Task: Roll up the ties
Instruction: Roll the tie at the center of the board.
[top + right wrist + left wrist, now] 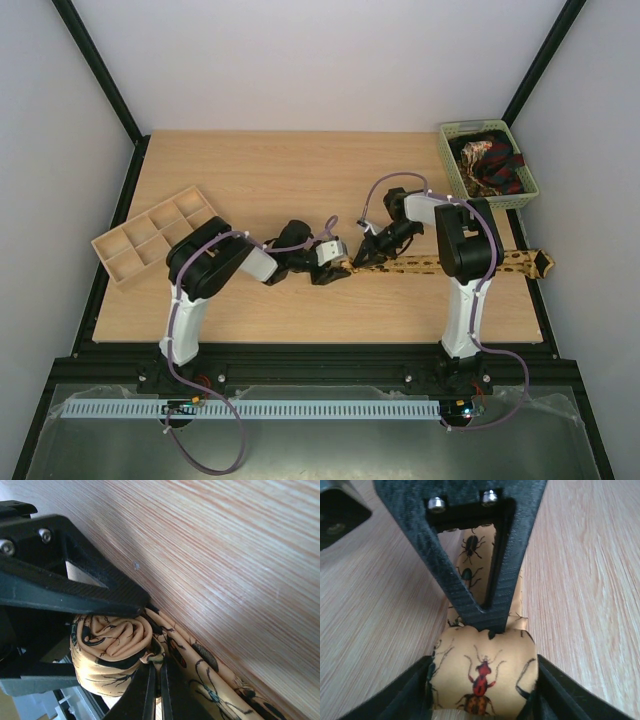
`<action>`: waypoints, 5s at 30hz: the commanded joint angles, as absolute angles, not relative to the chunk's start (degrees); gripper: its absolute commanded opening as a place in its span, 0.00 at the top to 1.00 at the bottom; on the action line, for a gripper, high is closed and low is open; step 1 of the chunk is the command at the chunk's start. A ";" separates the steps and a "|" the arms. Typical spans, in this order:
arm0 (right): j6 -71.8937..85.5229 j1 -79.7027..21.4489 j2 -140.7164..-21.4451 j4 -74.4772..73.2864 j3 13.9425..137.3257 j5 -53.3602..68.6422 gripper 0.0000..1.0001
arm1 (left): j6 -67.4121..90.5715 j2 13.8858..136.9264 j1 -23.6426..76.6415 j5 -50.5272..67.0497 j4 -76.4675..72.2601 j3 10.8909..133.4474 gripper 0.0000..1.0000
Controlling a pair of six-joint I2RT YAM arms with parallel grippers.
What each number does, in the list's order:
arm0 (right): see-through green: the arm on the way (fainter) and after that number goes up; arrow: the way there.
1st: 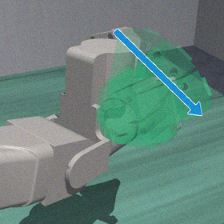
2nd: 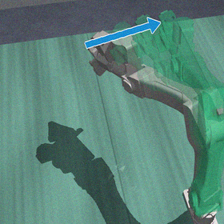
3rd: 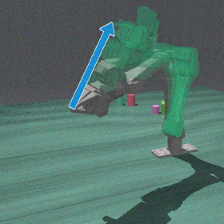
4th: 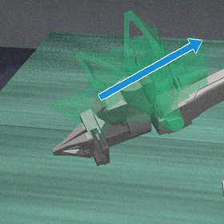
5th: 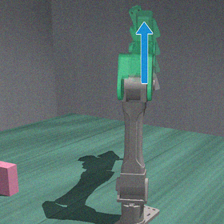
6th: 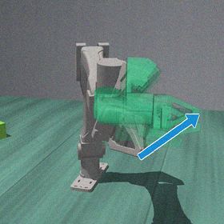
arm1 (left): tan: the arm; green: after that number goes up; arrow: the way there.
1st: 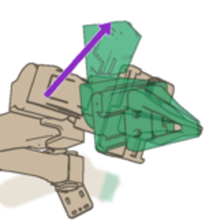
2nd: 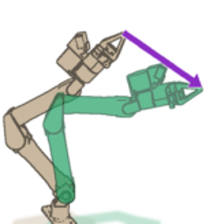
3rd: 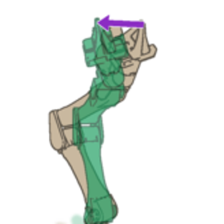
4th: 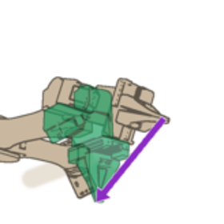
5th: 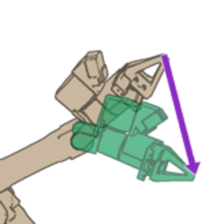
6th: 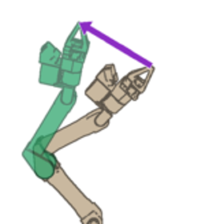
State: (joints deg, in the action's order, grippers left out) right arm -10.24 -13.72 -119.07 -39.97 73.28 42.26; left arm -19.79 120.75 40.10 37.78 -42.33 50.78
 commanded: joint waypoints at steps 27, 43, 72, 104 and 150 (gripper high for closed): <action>-6.90 -17.85 -117.99 -47.93 78.17 45.00 0.62 | -28.56 115.20 40.96 27.35 -20.75 49.28 0.79; -13.47 -13.21 -119.54 -42.97 73.14 36.39 0.99 | -24.58 115.42 40.39 35.70 -30.06 49.54 0.22; -10.45 -13.21 -115.91 -43.38 74.68 46.02 0.99 | -29.84 124.81 42.51 30.75 -28.18 52.05 0.71; -11.57 -13.29 -120.37 -37.53 70.62 37.48 0.88 | -15.14 120.48 40.94 37.24 -49.18 46.58 0.67; -14.60 -11.74 -120.64 -41.41 71.69 31.00 0.99 | -21.13 121.87 42.28 38.80 -37.48 52.80 0.15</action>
